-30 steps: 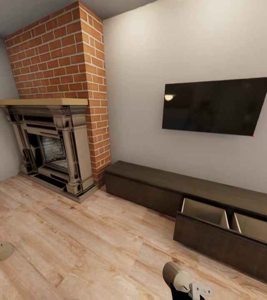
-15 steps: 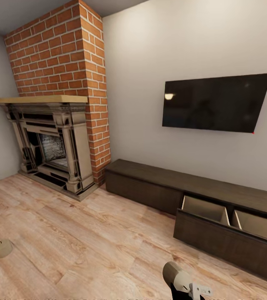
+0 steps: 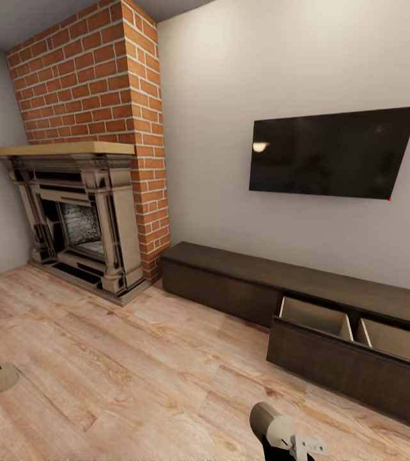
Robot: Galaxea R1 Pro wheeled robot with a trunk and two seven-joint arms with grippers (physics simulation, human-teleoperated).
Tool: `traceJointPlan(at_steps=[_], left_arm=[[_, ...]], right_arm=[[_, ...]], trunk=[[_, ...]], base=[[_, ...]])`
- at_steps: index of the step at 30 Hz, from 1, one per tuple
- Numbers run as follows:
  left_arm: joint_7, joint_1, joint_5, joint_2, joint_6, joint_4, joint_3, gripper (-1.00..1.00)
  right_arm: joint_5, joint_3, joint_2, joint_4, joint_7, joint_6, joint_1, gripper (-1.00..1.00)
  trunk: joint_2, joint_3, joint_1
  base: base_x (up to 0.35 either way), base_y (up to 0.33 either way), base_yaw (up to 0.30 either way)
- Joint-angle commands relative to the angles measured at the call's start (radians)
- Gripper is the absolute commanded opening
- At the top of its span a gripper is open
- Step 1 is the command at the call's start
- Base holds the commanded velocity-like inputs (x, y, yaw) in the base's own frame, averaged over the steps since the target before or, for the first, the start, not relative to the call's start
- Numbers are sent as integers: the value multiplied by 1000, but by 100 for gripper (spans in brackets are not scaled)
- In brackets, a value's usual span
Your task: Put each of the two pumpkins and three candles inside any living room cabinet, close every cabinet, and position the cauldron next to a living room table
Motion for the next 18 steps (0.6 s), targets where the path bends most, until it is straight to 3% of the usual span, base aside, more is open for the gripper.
traceJointPlan(at_steps=[1,11,15,18], left_arm=[[-3,0,1,0,7,-2,3,100],[-4,0,1,0,8,-2,3,100],[-4,0,1,0,9,-2,3,100],[-4,0,1,0,9,-2,3,100]], right_arm=[[-11,0,0,1,7,-4,-1,-100],[-15,-3,-1,-1,8,-10,0,-100],[-16,-4,-3,-34,14,-16,7,-100],[-16,-4,-3,-98,15,-16,46,-100]], trunk=[[-8,-4,4],[-78,-36,42],[-106,-48,57],[-127,-58,69]], base=[[0,0,0],[0,0,0],[0,0,0],[0,0,0]])
